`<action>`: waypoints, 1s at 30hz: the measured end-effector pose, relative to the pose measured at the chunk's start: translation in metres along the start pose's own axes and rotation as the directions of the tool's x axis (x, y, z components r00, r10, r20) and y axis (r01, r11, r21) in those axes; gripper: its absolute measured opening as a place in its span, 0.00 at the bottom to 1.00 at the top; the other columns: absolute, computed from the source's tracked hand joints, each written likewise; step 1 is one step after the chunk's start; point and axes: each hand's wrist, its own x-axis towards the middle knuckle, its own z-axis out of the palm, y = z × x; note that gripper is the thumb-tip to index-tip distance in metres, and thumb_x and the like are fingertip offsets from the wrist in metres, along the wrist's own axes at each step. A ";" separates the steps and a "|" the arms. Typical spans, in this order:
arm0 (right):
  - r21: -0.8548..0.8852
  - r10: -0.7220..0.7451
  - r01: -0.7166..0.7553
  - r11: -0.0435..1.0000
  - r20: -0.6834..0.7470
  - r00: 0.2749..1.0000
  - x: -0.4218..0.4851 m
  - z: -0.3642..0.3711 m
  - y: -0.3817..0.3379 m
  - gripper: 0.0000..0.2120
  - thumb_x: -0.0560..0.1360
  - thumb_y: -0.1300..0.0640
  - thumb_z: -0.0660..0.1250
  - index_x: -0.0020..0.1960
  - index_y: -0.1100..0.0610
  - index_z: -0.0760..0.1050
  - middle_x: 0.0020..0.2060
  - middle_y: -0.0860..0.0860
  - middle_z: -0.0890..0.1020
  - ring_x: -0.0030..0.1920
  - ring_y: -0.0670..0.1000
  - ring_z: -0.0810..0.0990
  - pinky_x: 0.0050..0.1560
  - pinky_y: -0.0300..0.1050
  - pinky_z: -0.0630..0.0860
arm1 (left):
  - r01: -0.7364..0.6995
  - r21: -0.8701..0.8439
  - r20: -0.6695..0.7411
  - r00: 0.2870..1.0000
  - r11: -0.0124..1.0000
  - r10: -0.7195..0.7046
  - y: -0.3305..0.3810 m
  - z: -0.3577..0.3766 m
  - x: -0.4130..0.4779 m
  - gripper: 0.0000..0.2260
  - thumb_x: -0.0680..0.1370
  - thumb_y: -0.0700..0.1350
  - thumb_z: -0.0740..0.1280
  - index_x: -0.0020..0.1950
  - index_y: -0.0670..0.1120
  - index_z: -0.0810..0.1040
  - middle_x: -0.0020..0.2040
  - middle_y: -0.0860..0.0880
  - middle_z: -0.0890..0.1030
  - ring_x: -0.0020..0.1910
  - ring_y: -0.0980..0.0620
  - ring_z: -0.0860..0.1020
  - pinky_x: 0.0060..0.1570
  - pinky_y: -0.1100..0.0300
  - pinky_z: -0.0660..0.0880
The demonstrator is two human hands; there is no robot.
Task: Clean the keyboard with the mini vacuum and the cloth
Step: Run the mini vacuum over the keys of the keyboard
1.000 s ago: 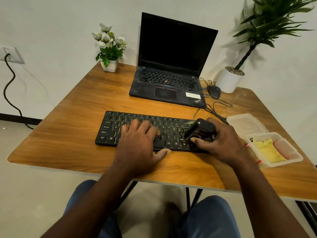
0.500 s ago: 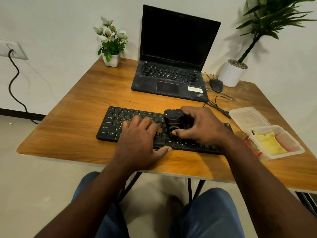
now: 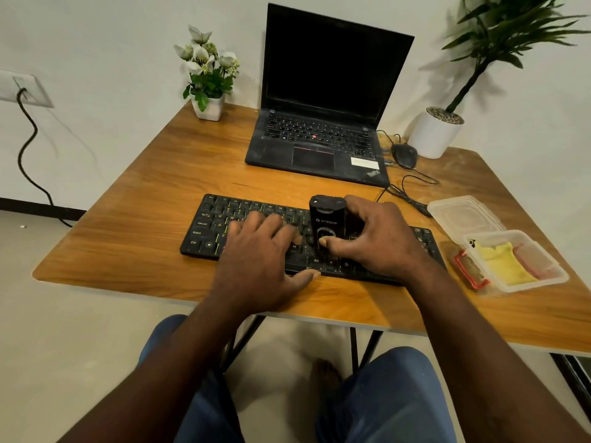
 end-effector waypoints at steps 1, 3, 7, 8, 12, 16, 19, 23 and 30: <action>0.040 0.009 -0.012 0.999 0.071 0.997 0.000 -0.001 0.000 0.22 0.70 0.52 0.81 0.61 0.49 0.80 0.50 0.43 0.86 0.49 0.42 0.84 0.47 0.42 0.83 | 0.005 0.004 0.010 1.000 1.000 -0.005 0.000 0.000 0.000 0.33 0.71 0.76 0.58 0.65 0.54 0.76 0.60 0.52 0.75 0.60 0.50 0.69 0.60 0.47 0.68; 0.096 0.006 -0.021 0.995 0.155 0.988 0.001 -0.008 -0.002 0.22 0.70 0.53 0.81 0.62 0.48 0.81 0.49 0.43 0.86 0.49 0.42 0.84 0.47 0.42 0.83 | 0.010 0.006 0.017 1.000 1.000 -0.010 0.000 0.000 0.000 0.34 0.71 0.76 0.57 0.65 0.54 0.75 0.61 0.52 0.75 0.61 0.50 0.68 0.61 0.47 0.68; -0.017 0.005 -0.006 1.000 -0.013 1.000 0.005 -0.007 -0.002 0.24 0.70 0.51 0.80 0.65 0.48 0.79 0.53 0.43 0.85 0.52 0.42 0.83 0.48 0.40 0.83 | 0.003 -0.002 0.007 1.000 1.000 -0.003 0.000 0.000 0.000 0.33 0.71 0.76 0.57 0.64 0.56 0.76 0.60 0.53 0.75 0.60 0.50 0.68 0.59 0.48 0.68; -0.011 0.007 -0.007 1.000 0.010 1.000 0.004 -0.006 -0.001 0.24 0.70 0.51 0.80 0.65 0.48 0.80 0.52 0.43 0.85 0.51 0.42 0.83 0.48 0.42 0.84 | 0.002 0.001 0.003 1.000 1.000 -0.002 0.000 0.000 0.000 0.33 0.71 0.76 0.57 0.64 0.55 0.76 0.60 0.53 0.75 0.60 0.50 0.68 0.59 0.48 0.68; 0.081 0.008 -0.020 0.996 0.150 0.989 0.001 -0.011 0.000 0.24 0.70 0.53 0.81 0.64 0.49 0.80 0.50 0.44 0.86 0.50 0.42 0.84 0.48 0.44 0.84 | -0.003 0.003 -0.011 1.000 1.000 0.003 -0.001 0.000 0.000 0.33 0.71 0.76 0.58 0.64 0.54 0.77 0.60 0.52 0.76 0.59 0.50 0.69 0.57 0.49 0.68; 0.017 0.018 -0.018 1.000 -0.018 1.000 -0.001 -0.004 0.002 0.25 0.70 0.51 0.80 0.65 0.49 0.79 0.53 0.42 0.85 0.53 0.42 0.84 0.50 0.41 0.84 | -0.002 0.001 -0.010 1.000 1.000 0.002 -0.001 0.001 0.000 0.32 0.71 0.76 0.58 0.63 0.54 0.76 0.59 0.52 0.76 0.59 0.50 0.69 0.58 0.48 0.68; 0.101 0.008 -0.027 0.995 0.179 0.984 -0.005 -0.009 0.002 0.23 0.70 0.53 0.81 0.63 0.48 0.81 0.51 0.44 0.86 0.51 0.44 0.84 0.51 0.48 0.84 | -0.002 0.014 -0.002 1.000 1.000 0.002 -0.001 0.001 0.000 0.34 0.71 0.76 0.58 0.65 0.53 0.76 0.60 0.52 0.76 0.60 0.49 0.69 0.58 0.48 0.68; -0.030 -0.012 0.011 0.999 -0.030 0.999 -0.005 -0.004 -0.002 0.21 0.70 0.50 0.80 0.61 0.49 0.81 0.49 0.43 0.86 0.49 0.42 0.84 0.48 0.48 0.84 | -0.006 -0.007 -0.005 1.000 1.000 0.006 -0.001 0.000 0.000 0.32 0.71 0.76 0.58 0.63 0.55 0.76 0.60 0.53 0.76 0.60 0.50 0.69 0.59 0.48 0.68; 0.018 -0.021 0.019 1.000 0.080 0.997 -0.008 -0.010 0.000 0.22 0.70 0.50 0.80 0.62 0.49 0.81 0.49 0.43 0.85 0.50 0.44 0.84 0.48 0.47 0.83 | -0.001 -0.004 0.000 1.000 1.000 0.001 -0.002 0.001 0.000 0.33 0.71 0.77 0.58 0.64 0.55 0.76 0.61 0.53 0.76 0.61 0.50 0.69 0.60 0.47 0.68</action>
